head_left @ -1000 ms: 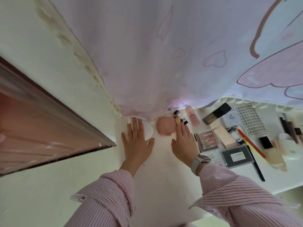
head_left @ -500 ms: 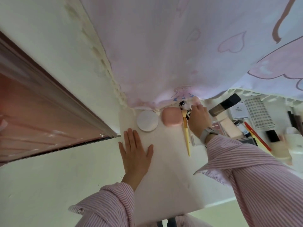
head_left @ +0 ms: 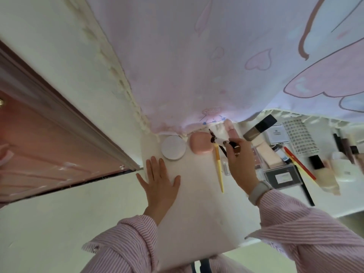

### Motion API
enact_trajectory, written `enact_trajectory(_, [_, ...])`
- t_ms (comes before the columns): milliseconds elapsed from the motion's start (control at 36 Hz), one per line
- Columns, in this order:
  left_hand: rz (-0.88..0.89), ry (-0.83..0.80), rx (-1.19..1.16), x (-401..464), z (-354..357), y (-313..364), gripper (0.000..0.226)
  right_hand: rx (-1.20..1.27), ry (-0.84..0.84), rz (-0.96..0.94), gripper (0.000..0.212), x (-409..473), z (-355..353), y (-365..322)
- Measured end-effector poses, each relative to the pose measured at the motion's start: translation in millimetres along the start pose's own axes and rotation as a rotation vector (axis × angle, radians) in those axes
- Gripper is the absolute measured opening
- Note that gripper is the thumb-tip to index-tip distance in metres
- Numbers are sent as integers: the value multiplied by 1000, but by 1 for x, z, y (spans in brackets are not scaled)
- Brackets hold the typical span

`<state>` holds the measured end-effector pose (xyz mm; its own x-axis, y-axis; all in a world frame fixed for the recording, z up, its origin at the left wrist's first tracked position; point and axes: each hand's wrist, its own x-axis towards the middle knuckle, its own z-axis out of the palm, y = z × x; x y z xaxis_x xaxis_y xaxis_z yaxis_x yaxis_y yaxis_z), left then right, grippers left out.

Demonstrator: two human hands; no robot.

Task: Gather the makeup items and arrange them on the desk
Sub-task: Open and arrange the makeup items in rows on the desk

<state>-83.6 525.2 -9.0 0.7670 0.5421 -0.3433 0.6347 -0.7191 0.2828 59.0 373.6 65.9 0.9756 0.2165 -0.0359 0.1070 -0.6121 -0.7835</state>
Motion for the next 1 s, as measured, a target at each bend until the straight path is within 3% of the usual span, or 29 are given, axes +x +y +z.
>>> enact_trajectory(83, [124,72,-315,-17,-17,9,80,40,-136,31,6,-31,-11,-5])
enact_trajectory(167, [235,47,-635,-47,-35,26,55,110,-259,77,12,-60,-16,-15])
enact_trajectory(306, [316,-60,-750,-77,-43,45,8,320,-385,234,22,-89,-20,-23])
enact_trajectory(417, [382,-99,-723,-86,-46,42,24,344,-428,239,22,-95,-31,-29])
enact_trajectory(528, [470,-27,-561,-85,-60,34,21,352,-558,277,25,-94,-36,-33])
enact_trajectory(639, [492,-21,-452,-84,-68,34,26,368,-569,269,25,-96,-37,-34])
enact_trajectory(833, [137,-127,-1039,-93,-65,45,40,455,-565,119,14,-101,-37,-40])
enact_trajectory(889, [105,-174,-1057,-92,-62,41,41,427,-604,156,9,-100,-38,-42])
enact_trajectory(1000, [141,-305,-990,-91,-57,31,27,247,-567,179,25,-98,-32,-39])
